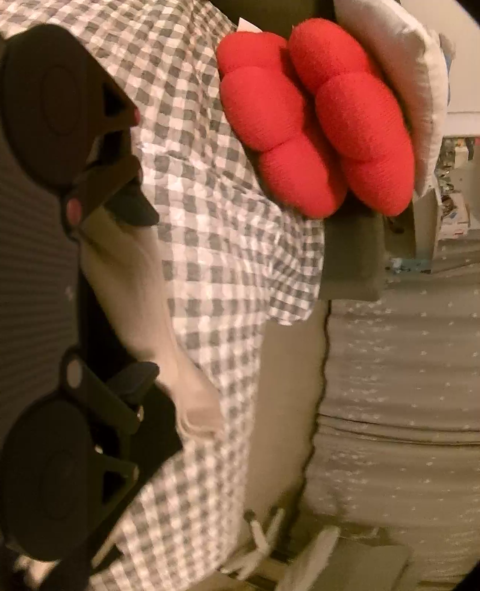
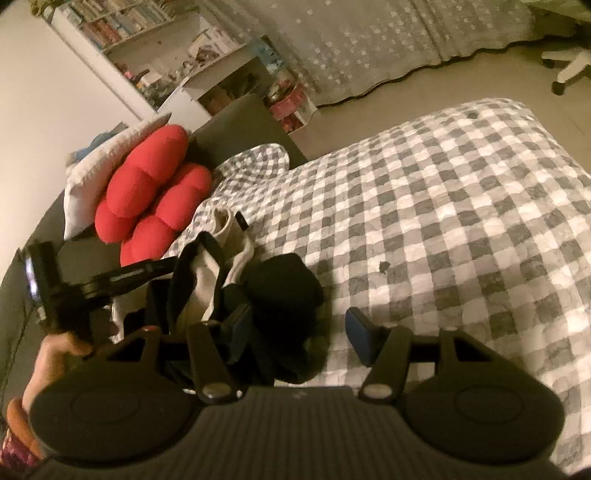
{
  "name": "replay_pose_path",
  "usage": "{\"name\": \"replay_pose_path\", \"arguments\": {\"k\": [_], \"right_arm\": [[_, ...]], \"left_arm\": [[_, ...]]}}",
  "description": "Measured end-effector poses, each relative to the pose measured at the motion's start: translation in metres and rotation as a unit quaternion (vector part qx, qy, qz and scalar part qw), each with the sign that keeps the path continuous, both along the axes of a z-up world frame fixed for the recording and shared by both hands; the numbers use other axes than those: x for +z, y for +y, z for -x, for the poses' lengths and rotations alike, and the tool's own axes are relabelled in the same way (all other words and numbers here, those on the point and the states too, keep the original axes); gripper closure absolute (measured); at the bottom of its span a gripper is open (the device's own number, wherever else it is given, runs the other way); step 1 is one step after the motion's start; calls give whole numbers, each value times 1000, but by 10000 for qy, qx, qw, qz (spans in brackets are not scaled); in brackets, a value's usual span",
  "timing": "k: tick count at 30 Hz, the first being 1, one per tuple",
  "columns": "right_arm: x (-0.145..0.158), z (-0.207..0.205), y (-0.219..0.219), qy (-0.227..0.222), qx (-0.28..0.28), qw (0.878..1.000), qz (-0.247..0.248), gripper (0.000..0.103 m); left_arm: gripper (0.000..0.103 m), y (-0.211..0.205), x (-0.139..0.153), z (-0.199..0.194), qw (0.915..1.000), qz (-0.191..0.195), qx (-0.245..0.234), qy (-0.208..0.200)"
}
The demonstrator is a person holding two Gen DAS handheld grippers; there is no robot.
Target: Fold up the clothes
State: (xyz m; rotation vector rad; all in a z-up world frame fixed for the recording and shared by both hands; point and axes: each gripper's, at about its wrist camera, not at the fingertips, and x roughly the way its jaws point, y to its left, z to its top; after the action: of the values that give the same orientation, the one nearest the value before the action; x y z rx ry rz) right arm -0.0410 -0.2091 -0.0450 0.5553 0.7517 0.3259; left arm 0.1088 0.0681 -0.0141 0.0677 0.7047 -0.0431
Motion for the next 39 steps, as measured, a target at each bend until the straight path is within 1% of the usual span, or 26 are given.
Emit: {"name": "replay_pose_path", "arguments": {"k": [3, 4, 5, 6, 7, 8, 9, 10, 11, 14, 16, 18, 22, 28, 34, 39], "right_arm": [[-6, -7, 8, 166, 194, 9997, 8, 43], [-9, -10, 13, 251, 264, 9993, 6, 43], [-13, -13, 18, 329, 330, 9989, 4, 43], [-16, -16, 21, 388, 377, 9985, -2, 47], [-19, -19, 26, 445, 424, 9981, -16, 51], [-22, -21, 29, 490, 459, 9977, -46, 65], [-24, -23, 32, 517, 466, 9975, -90, 79], [-24, -25, 34, 517, 438, 9976, -144, 82], [-23, -25, 34, 450, 365, 9981, -191, 85], [-10, -19, 27, 75, 99, 9995, -302, 90], [0, -14, 21, -172, -59, 9991, -391, 91], [7, -9, 12, -303, -233, 9981, -489, 92], [22, 3, -8, -573, -699, 9940, -611, 92], [41, 22, -36, -984, -1512, 9820, -568, 92], [50, 31, -47, -1210, -2097, 9697, -315, 92], [46, 22, -43, -1117, -2150, 9697, -317, 92]], "left_arm": [[26, -4, -17, -7, 9997, -227, -75, 68], [30, -5, -22, -9, 9996, -258, -83, 92], [37, -5, -27, -10, 9996, -238, -89, 101], [42, -3, -29, -10, 9998, -156, -78, 77], [51, -2, -29, -8, 10000, -69, -53, 32], [65, 0, -30, -7, 10000, 19, -27, -12], [73, 1, -29, -5, 10000, 44, 23, -62], [80, 1, -28, -3, 9999, 16, 83, -112], [84, 2, -27, -1, 9998, 17, 144, -163], [87, 7, -17, 7, 9986, 92, 388, -351], [88, 14, -10, 12, 9972, 230, 543, -449], [88, 17, -2, 20, 9958, 287, 663, -558], [89, 20, 16, 41, 9928, 210, 736, -923], [89, 25, 44, 73, 9902, 187, 621, -1238], [89, 34, 63, 99, 9873, 267, 626, -1436], [89, 39, 70, 103, 9863, 307, 656, -1481]]}}
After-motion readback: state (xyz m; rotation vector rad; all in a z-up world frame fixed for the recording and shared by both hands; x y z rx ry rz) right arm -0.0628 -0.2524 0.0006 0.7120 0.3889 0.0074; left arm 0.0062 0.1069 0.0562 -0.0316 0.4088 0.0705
